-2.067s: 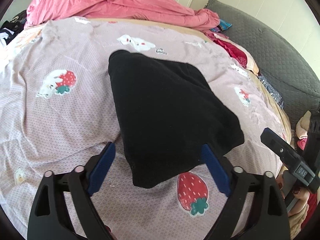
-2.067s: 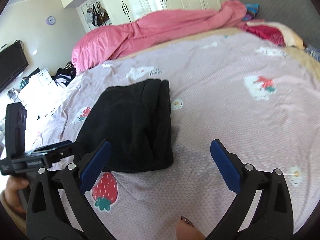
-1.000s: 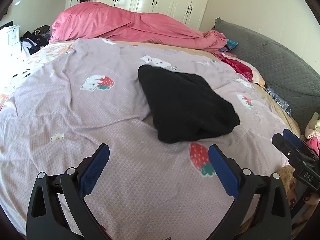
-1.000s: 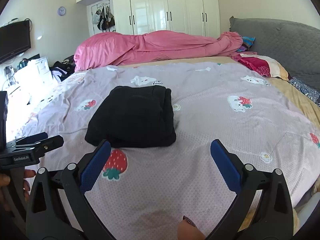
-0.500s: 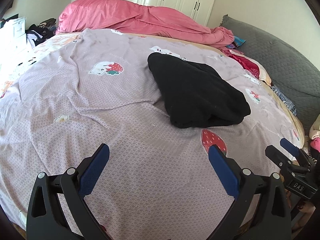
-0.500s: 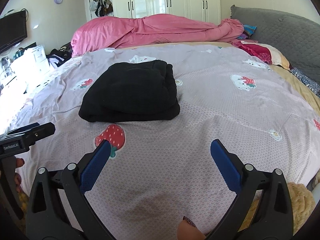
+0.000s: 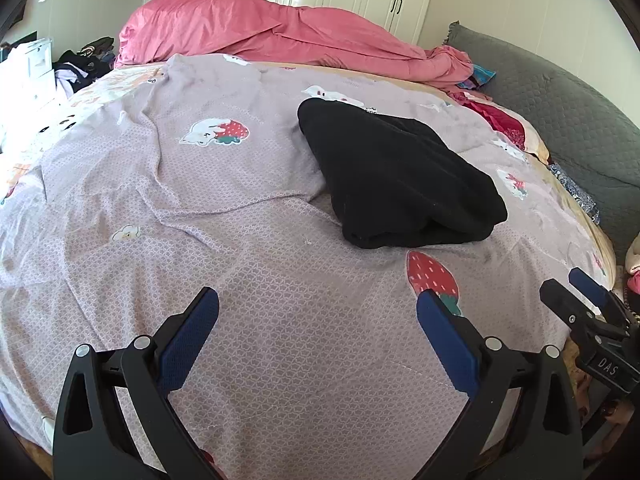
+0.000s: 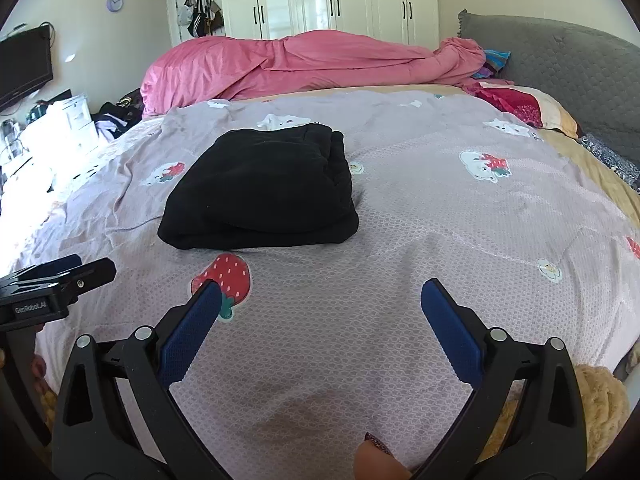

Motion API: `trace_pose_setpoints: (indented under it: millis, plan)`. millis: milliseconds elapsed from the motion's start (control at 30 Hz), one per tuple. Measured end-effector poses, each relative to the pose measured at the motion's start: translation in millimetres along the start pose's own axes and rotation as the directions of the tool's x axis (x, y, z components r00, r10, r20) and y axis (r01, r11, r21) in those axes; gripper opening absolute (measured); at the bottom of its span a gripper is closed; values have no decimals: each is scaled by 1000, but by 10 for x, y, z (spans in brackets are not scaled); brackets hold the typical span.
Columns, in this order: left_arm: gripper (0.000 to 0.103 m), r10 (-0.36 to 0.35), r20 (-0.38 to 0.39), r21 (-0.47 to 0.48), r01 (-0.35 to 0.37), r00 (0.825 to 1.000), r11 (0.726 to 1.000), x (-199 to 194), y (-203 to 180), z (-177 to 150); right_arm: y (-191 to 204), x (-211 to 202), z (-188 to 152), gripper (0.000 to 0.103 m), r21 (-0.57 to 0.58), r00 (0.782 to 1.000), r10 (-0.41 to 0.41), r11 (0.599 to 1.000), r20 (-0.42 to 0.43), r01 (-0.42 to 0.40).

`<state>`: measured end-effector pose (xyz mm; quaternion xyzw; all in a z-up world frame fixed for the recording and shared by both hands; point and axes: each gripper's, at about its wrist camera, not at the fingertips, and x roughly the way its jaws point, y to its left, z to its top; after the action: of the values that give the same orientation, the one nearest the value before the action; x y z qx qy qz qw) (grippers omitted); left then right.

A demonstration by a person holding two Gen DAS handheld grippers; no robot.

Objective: Fold small clothes

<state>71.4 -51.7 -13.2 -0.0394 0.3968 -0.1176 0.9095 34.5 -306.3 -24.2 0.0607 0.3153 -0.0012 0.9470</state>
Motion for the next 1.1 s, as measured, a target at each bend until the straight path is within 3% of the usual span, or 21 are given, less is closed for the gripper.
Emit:
trace_pose_setpoints:
  millis: [1100]
  plan:
    - [99, 40, -6, 0, -40, 999, 999, -30, 36, 7, -34, -29, -1, 94, 16, 1000, -2, 1000, 4, 2]
